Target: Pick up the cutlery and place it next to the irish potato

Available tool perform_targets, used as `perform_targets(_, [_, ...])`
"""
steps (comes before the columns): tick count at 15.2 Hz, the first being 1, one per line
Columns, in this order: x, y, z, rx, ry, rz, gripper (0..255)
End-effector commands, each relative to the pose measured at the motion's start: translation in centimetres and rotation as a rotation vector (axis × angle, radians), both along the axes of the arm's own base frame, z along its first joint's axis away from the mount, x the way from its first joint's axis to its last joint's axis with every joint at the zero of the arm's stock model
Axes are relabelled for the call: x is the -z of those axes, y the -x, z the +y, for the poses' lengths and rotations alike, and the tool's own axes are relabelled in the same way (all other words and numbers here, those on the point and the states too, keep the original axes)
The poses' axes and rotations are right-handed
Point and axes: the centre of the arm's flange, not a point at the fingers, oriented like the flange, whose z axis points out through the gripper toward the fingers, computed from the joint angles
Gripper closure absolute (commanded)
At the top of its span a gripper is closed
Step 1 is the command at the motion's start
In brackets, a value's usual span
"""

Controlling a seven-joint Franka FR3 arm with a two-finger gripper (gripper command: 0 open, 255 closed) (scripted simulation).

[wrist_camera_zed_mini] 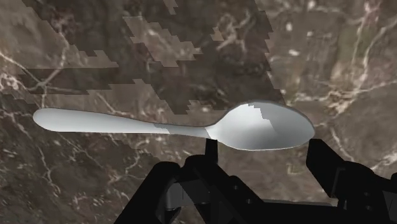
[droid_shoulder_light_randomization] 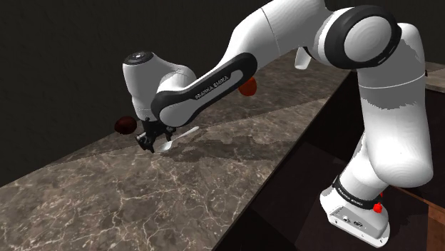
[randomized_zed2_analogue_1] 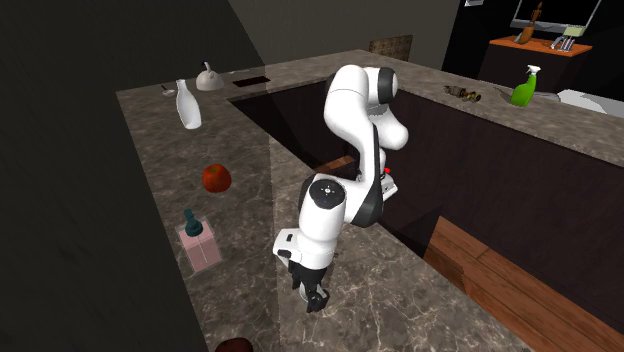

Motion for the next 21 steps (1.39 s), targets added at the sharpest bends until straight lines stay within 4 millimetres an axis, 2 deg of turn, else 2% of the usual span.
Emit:
perform_targets(1, [0.1,0.0,0.0,0.0,0.0,0.0,255])
perform_targets(5, [0.1,0.0,0.0,0.0,0.0,0.0,255])
perform_targets(6, [0.1,0.0,0.0,0.0,0.0,0.0,0])
perform_targets(11, [0.1,0.0,0.0,0.0,0.0,0.0,0])
perform_targets(15, [-4.8,0.8,0.1,0.0,0.0,0.0,0])
perform_targets(21, [-4.8,0.8,0.1,0.0,0.0,0.0,0])
